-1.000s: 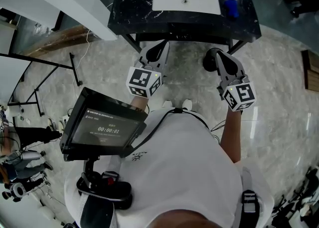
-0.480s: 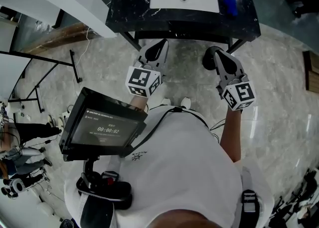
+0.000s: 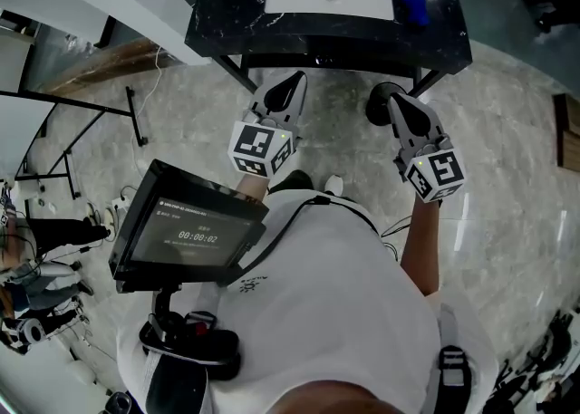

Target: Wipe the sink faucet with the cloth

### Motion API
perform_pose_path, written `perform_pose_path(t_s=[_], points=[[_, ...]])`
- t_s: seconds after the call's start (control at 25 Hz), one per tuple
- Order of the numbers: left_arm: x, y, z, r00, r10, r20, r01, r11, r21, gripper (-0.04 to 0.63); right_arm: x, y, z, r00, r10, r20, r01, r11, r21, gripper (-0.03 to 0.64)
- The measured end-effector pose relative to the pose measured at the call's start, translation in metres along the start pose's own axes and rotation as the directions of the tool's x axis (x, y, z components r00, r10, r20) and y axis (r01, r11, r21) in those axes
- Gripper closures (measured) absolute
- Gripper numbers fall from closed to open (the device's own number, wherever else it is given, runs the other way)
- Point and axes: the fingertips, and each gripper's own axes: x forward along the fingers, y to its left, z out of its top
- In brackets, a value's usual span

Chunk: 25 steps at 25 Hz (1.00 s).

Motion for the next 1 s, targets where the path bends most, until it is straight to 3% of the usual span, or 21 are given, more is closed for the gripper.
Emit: perform_pose_path(t_s=[0.44,1.0], points=[[0.039,0.02,-0.004,1.0,0.001,-0.008,-0.001,1.0,-0.007,0.594,0.032,-0.028,-0.004,1.0,0.023,-0.018,-0.023,1.0,-0.002,0.612],[0.159,0.127,0.019,0.996,-0.093,0.006,0.093,0.995,-0.023,0.594,0.162,-0.097,0.023,0.998,-0.054,-0.039,0.053,0.998,-0.021,0.612]])
